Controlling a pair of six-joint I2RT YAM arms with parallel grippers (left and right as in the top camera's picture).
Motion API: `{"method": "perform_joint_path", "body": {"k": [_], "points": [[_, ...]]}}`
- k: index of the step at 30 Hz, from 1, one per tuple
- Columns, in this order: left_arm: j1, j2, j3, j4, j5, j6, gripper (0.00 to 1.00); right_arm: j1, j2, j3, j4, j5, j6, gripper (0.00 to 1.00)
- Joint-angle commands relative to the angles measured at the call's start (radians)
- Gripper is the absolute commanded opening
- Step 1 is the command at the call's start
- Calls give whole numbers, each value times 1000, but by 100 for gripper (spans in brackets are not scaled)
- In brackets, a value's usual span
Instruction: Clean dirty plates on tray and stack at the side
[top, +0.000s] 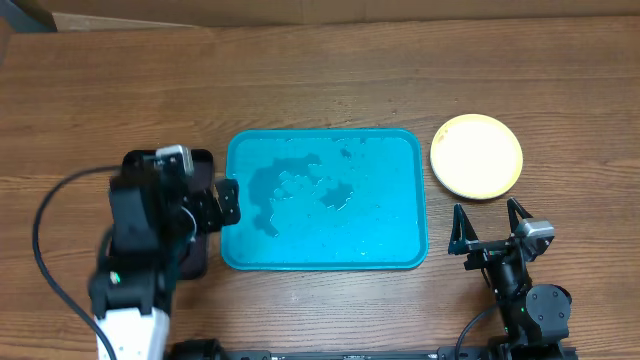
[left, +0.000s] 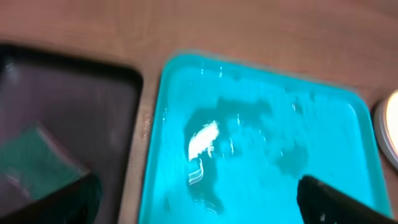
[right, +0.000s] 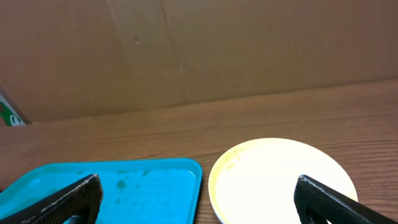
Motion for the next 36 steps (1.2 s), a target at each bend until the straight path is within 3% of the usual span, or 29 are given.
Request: {"method": "perform_joint_path", "body": {"k": [1, 5, 25, 31, 36], "points": [[-3, -118, -161, 152, 9, 59, 99, -6, -9, -10, 5, 13, -4, 100], [-4, -227, -326, 344, 12, 59, 99, -6, -9, -10, 5, 13, -4, 100], [-45, -690, -790, 821, -11, 149, 100, -6, -9, -10, 5, 13, -4, 100], [-45, -784, -792, 769, -90, 151, 99, -6, -9, -10, 5, 13, -4, 100], [-45, -878, -792, 620, -195, 153, 99, -6, -9, -10, 5, 13, -4, 100]]}}
